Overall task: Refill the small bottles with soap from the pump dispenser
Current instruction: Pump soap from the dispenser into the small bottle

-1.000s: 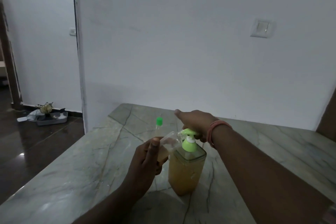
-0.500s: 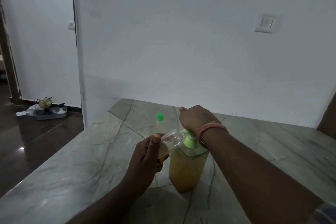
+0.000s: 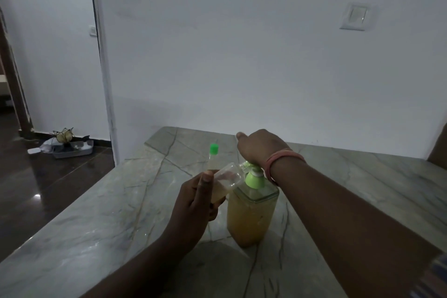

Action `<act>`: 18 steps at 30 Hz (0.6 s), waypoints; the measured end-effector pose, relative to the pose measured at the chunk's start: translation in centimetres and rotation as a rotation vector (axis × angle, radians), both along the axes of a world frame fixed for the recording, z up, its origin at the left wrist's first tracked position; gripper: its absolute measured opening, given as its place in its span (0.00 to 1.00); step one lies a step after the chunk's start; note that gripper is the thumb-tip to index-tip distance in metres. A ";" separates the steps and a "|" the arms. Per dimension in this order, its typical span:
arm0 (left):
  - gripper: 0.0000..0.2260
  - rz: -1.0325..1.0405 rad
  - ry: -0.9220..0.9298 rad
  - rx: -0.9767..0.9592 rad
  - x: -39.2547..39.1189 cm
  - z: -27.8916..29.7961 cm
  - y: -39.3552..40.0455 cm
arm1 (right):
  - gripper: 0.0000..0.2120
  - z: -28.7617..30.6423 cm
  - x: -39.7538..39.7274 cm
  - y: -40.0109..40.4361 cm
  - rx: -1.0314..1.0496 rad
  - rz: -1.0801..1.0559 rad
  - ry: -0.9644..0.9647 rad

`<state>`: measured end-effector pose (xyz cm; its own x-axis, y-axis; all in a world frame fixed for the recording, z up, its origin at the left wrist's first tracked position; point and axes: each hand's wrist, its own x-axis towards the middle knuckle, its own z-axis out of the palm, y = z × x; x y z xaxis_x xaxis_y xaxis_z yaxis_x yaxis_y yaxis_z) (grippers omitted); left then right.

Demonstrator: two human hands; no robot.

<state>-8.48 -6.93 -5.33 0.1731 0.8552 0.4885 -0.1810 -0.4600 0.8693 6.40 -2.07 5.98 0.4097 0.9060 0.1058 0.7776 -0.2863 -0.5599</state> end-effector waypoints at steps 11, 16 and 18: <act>0.39 0.000 0.028 0.021 0.0 -0.1 -0.2 | 0.21 0.2 -0.2 -0.4 0.015 0.037 -0.069; 0.35 -0.002 0.003 0.013 0.0 -0.4 0.2 | 0.24 -0.3 0.1 -0.2 0.007 -0.019 -0.009; 0.36 -0.022 -0.011 0.007 0.0 -0.3 0.0 | 0.22 -0.3 0.0 -0.2 -0.019 0.002 -0.057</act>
<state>-8.49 -6.90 -5.59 0.1863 0.8476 0.4969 -0.2008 -0.4623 0.8637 6.36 -2.25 5.70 0.4021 0.9087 0.1122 0.8086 -0.2950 -0.5090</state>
